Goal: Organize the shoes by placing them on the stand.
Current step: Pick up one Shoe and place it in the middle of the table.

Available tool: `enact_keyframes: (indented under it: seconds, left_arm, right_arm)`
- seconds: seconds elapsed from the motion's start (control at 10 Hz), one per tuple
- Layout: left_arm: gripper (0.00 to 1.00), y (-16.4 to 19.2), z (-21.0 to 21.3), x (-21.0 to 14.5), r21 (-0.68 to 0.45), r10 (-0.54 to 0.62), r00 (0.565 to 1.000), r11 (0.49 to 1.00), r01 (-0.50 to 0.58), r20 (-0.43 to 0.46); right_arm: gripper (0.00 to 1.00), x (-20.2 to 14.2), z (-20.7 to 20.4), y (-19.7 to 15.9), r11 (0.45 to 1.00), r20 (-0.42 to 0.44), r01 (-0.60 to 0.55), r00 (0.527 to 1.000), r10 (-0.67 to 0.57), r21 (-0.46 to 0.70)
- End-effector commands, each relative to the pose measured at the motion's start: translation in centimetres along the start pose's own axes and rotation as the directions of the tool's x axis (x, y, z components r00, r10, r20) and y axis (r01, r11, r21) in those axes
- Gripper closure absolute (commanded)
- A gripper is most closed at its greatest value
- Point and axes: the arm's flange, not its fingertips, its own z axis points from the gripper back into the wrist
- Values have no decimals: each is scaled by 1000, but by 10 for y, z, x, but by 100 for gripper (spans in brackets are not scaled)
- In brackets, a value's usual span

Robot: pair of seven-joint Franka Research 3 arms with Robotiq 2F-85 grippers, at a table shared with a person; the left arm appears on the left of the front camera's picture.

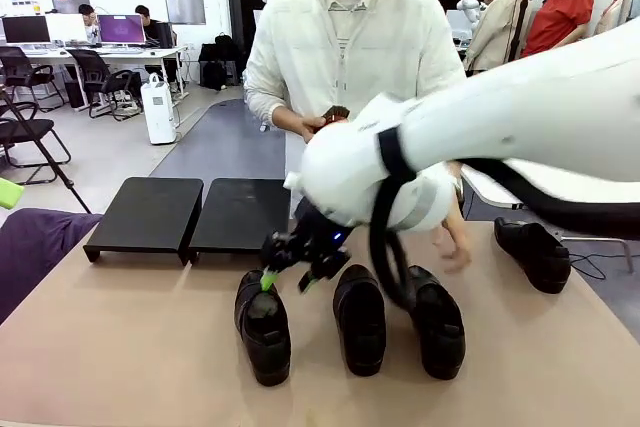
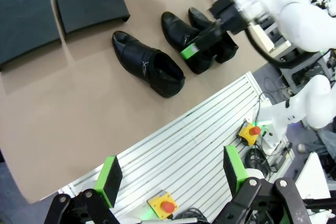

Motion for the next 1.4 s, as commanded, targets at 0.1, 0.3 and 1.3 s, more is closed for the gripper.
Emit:
enact_keyframes:
  seconds: [0.1, 0.3, 1.3]
  left_arm:
    - [0, 0, 2, 0, -22, -11, 1000, 1000, 12, 4]
    - [0, 0, 2, 0, -22, -11, 1000, 1000, 12, 4]
    - [0, 0, 2, 0, -22, -11, 1000, 1000, 12, 4]
  right_arm:
    - [0, -22, 32, -18, 998, -1, -55, 998, 55, 6]
    - [0, -15, -10, 24, 982, -85, -178, 979, 183, 66]
    - [0, -12, -24, 61, 949, -128, -300, 942, 311, 98]
